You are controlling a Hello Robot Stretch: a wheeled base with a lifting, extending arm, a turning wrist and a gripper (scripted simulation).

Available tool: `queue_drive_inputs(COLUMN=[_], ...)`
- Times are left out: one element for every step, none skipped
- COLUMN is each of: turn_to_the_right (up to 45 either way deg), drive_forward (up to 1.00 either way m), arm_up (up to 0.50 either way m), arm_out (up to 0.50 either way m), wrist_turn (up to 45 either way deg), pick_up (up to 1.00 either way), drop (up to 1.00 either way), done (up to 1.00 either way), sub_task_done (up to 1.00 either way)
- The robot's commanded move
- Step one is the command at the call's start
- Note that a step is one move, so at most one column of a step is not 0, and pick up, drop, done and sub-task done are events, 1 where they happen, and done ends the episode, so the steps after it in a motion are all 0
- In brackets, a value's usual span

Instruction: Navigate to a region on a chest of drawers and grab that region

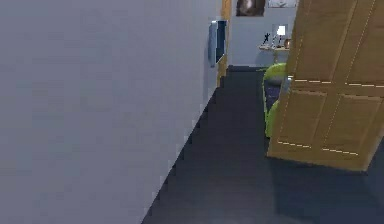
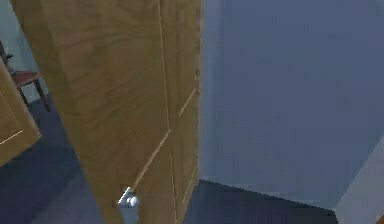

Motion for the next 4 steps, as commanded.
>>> queue_drive_inputs(turn_to_the_right=[0.0,45.0,36.0,0.0], drive_forward=[0.60,0.00,0.00,0.35], arm_up=[0.00,0.00,0.00,0.00], arm_out=[0.00,0.00,0.00,0.00], wrist_turn=[0.0,0.0,0.0,0.0], pick_up=[0.00,0.00,0.00,0.00], drop=[0.00,0.00,0.00,0.00], done=[0.00,0.00,0.00,0.00], sub_task_done=[0.00,0.00,0.00,0.00])
